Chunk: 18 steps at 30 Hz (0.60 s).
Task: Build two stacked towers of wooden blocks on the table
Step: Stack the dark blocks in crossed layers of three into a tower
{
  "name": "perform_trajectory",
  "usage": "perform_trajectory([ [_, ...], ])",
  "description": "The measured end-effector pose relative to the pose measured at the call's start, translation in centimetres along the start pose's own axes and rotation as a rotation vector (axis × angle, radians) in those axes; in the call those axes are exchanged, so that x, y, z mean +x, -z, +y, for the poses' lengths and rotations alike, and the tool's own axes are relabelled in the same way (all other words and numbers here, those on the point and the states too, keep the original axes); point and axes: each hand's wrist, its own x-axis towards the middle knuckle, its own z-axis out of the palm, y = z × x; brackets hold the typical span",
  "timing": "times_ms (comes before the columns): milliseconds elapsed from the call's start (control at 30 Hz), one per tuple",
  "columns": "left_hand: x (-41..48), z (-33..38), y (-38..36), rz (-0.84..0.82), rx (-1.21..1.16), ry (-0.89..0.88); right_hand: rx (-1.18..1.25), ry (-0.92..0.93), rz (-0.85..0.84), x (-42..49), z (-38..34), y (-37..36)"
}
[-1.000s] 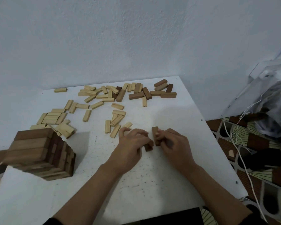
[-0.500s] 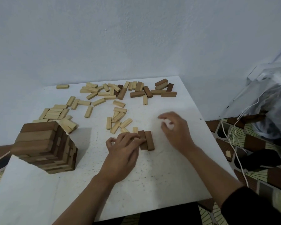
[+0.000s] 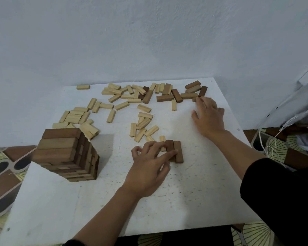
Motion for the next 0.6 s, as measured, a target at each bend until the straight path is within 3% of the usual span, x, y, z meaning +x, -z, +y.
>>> perform_trajectory([
  [200, 0.0, 0.2, 0.1, -0.001, -0.023, 0.008, 0.056, 0.0, 0.136, -0.5, 0.3, -1.1],
  [600, 0.2, -0.2, -0.2, -0.005, 0.007, 0.008, 0.166, -0.023, 0.199, -4.9, -1.6, -0.8],
])
